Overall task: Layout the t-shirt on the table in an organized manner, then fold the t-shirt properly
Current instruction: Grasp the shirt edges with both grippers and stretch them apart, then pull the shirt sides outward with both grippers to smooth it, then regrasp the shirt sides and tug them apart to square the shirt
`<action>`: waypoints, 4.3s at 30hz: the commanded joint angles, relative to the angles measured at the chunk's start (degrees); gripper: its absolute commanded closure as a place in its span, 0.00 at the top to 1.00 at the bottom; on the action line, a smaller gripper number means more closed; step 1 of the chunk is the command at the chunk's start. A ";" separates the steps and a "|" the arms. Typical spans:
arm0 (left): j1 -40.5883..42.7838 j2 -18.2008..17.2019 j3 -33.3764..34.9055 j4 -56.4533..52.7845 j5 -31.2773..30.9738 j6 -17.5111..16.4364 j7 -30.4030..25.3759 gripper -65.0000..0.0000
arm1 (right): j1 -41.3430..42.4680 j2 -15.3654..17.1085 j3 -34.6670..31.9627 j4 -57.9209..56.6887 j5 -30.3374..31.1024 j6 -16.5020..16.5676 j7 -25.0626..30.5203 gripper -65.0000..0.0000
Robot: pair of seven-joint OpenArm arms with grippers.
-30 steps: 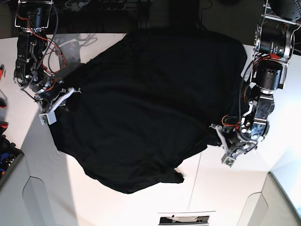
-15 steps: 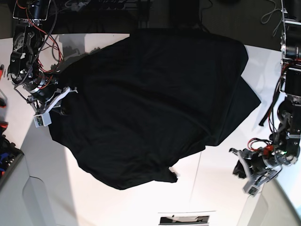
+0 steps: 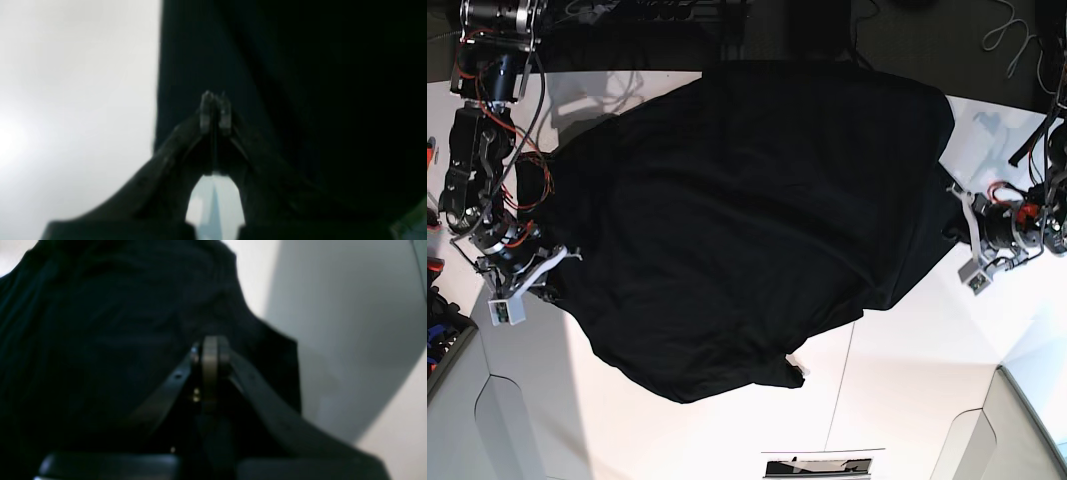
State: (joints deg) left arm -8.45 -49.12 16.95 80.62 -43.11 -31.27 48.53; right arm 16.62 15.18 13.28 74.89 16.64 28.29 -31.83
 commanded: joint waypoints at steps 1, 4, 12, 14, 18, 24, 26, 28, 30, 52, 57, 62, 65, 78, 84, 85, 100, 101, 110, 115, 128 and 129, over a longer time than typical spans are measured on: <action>-0.59 -1.44 -0.66 0.79 -0.33 -0.42 -0.92 0.02 | 2.12 0.76 0.37 -0.59 -0.07 0.02 1.27 0.00; 1.70 -1.27 -0.66 0.79 -0.17 -0.52 -1.18 0.02 | 3.89 1.29 0.37 -4.02 -0.17 0.00 1.66 0.00; 6.03 1.18 -0.66 -2.14 10.54 -1.14 -7.45 0.02 | 4.00 1.53 0.35 -4.96 -0.22 0.00 3.15 0.00; 5.53 1.53 -0.63 -3.56 12.63 -0.90 -7.89 0.02 | 3.85 1.55 0.35 -5.81 -0.42 0.00 2.71 0.00; 2.75 1.51 -0.63 -8.07 14.53 -0.92 -10.05 0.02 | 3.78 1.51 0.35 -8.35 -0.37 0.00 2.43 0.00; -4.61 2.34 -0.61 -19.41 20.26 -0.90 -14.25 0.02 | 3.80 1.68 0.35 -8.81 -0.37 0.02 1.57 0.00; -7.61 2.91 -0.61 -22.58 21.00 -0.90 -14.97 0.02 | 3.80 1.97 0.35 -8.81 -0.33 0.02 1.55 0.00; -10.80 4.11 -0.61 -25.40 21.84 -0.87 -15.15 0.02 | 3.80 2.29 0.37 -8.81 -0.35 0.00 1.42 0.00; -14.05 5.49 -0.61 -28.04 22.82 0.28 -15.26 0.02 | 3.80 2.32 0.37 -8.81 -0.35 0.02 0.94 0.00; -31.61 16.35 9.29 -40.28 30.99 10.29 -16.00 0.02 | -4.85 5.11 0.39 -7.61 6.43 0.24 -9.18 0.00; -30.71 15.13 9.29 -40.30 30.03 10.27 -16.13 0.02 | -8.66 7.41 0.94 -5.95 8.70 1.03 -9.53 0.00; -29.14 15.15 9.29 -40.30 30.08 10.25 -16.20 0.02 | -11.17 7.67 2.71 -1.92 11.41 1.55 -9.62 0.00; -28.48 15.06 9.29 -40.30 30.10 10.91 -15.50 0.02 | -11.21 7.67 4.42 1.79 13.66 1.55 -9.31 0.00; -28.79 6.25 9.29 -37.33 4.74 -2.25 -4.76 0.02 | 0.55 5.60 2.43 -0.22 14.23 1.53 -4.48 0.00; -26.62 7.08 9.29 -37.35 1.36 -4.11 -4.37 0.02 | 6.47 5.57 -5.07 -9.64 13.77 1.75 -0.22 0.00; -25.90 7.56 9.29 -37.35 1.99 -4.11 -4.98 0.02 | 7.17 5.57 -6.67 -11.15 13.38 1.75 0.68 0.00; -22.05 16.81 9.29 -39.50 25.14 10.01 -14.29 0.02 | 9.40 7.08 -15.58 -18.43 4.55 1.49 2.47 0.00; -22.53 16.98 9.29 -39.50 25.86 11.65 -14.49 0.02 | 9.38 7.26 -15.21 -18.43 4.22 1.49 2.45 0.00; -26.36 21.09 9.29 -39.50 29.27 12.83 -12.96 0.02 | 9.33 9.88 -10.51 -18.43 3.43 1.46 -2.99 0.00; -27.30 24.28 9.29 -39.50 30.34 12.61 -13.92 0.02 | 8.59 9.88 -4.59 -18.43 7.30 1.46 -6.45 0.00; -30.64 30.38 9.29 -39.50 33.99 12.61 -17.05 0.02 | 8.31 9.68 5.62 -15.56 18.36 1.75 -8.37 0.00; -30.80 30.32 9.29 -39.50 34.07 12.61 -17.05 0.02 | 8.33 9.49 5.62 -15.28 18.49 1.75 -8.35 0.00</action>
State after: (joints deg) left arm -37.52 -18.41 26.30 40.80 -8.93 -17.82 31.51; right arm 23.51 23.81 18.63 58.39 33.93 29.58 -40.86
